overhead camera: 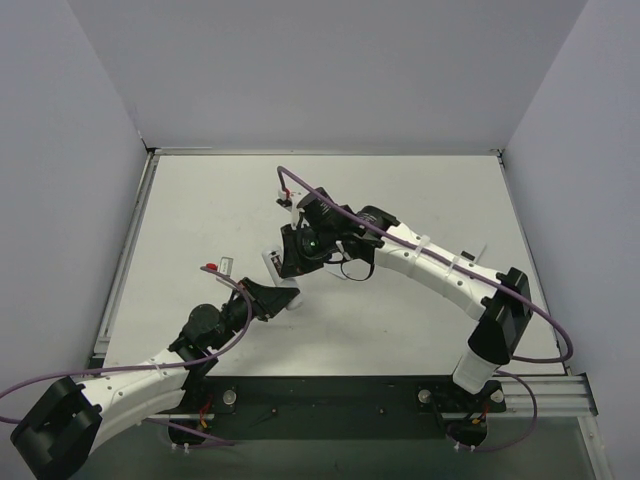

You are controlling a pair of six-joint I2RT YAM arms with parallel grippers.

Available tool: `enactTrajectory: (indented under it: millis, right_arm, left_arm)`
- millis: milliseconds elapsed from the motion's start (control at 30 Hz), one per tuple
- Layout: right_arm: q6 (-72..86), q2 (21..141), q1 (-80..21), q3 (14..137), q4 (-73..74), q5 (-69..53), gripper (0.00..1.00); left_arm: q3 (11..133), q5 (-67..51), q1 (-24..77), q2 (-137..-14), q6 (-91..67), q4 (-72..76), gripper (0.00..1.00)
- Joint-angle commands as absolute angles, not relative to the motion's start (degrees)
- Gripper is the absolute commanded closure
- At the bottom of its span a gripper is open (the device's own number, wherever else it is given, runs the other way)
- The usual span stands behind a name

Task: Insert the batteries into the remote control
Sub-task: Load the battery into the remote control.

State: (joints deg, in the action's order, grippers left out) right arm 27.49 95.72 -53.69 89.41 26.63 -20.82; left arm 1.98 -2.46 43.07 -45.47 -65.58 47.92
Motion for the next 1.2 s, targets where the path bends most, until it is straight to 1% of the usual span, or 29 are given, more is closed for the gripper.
enactTrajectory:
  millis: [0, 533, 600, 1167]
  right_arm:
    - [28.65, 96.33, -53.96, 92.2, 28.48, -20.13, 1.0]
    - [29.35, 98.08, -54.05, 93.6, 29.44, -19.43, 1.0]
    - [29.44, 98.17, -54.05, 93.69, 29.36, -18.99, 1.0]
    - [29.88, 99.4, -54.4, 94.83, 29.88, -20.04, 1.0]
  left_arm:
    - [-0.35, -1.85, 43.5, -45.53, -64.95, 53.17, 1.0]
    - [-0.44, -1.76, 44.12, -45.79, -64.25, 53.09, 1.0]
    - [0.97, -1.76, 44.47, -45.79, -64.25, 53.17, 1.0]
    - [0.97, -1.14, 44.74, -43.16, -64.51, 51.85, 1.0]
